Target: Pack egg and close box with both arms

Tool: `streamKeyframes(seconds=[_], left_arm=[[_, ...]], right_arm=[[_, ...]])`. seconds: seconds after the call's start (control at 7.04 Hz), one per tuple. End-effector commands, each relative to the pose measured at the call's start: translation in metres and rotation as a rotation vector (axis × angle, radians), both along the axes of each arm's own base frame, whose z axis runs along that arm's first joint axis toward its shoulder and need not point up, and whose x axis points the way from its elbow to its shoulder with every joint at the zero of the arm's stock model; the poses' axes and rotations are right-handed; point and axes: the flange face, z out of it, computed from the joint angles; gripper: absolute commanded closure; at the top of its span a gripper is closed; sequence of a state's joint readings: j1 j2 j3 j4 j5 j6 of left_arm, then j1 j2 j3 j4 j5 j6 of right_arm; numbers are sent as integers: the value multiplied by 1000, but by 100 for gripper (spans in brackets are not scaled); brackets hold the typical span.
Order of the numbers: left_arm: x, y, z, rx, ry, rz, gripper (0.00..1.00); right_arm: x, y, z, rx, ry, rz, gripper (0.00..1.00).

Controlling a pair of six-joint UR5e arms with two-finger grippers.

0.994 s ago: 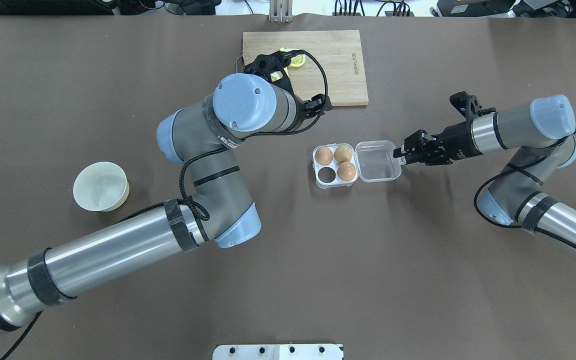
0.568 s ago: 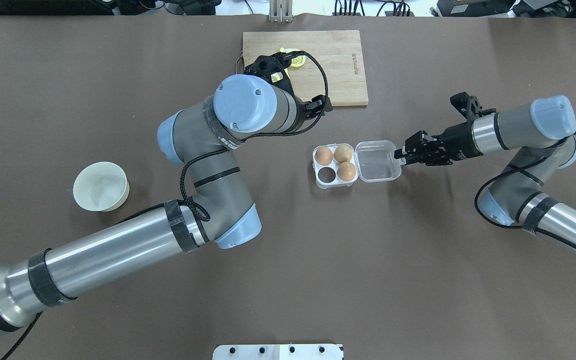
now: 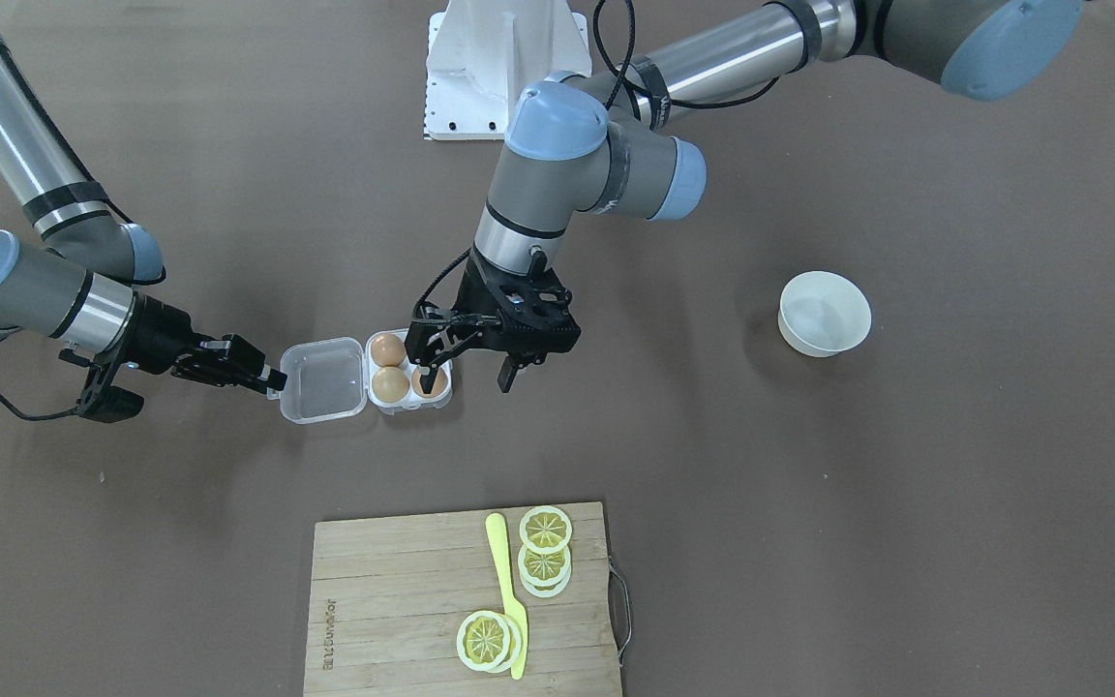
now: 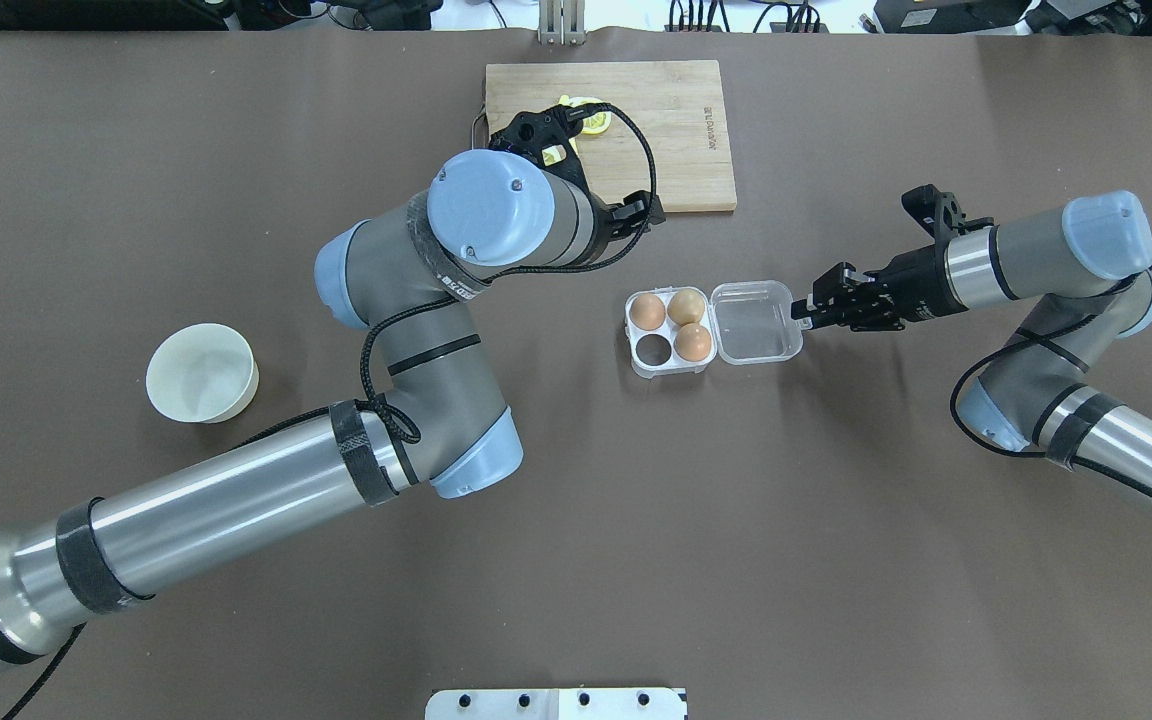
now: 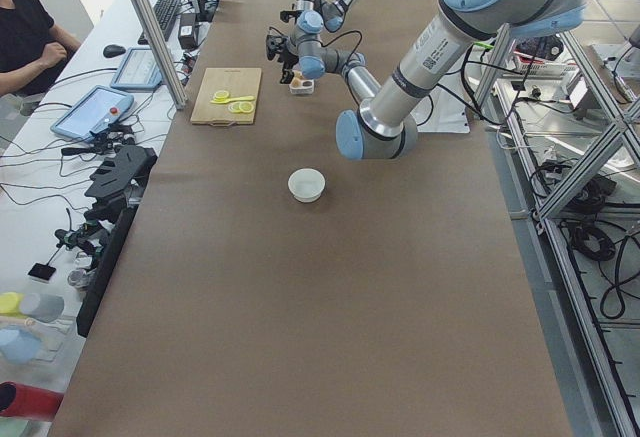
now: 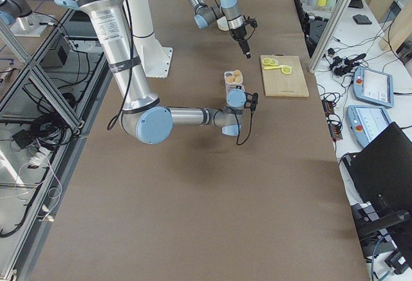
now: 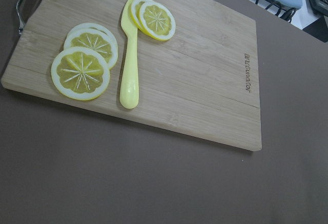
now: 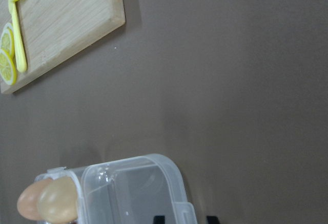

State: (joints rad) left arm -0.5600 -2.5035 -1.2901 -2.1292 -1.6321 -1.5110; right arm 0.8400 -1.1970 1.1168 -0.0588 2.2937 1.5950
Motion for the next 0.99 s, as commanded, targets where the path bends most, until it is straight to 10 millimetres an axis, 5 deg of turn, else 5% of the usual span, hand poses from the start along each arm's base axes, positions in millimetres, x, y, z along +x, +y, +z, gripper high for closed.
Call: streamKeyframes(seconds=[0.0,0.43,0.85], left_arm=[[0,0,0,0,0,0,6],[0,0,0,0,0,0,6],[-1,-1,0,0,0,-1,6]], right_arm=[[1,0,1,1,1,1,63],[1,0,1,1,0,-1,75],[1,2,6,11,-9,-1,75]])
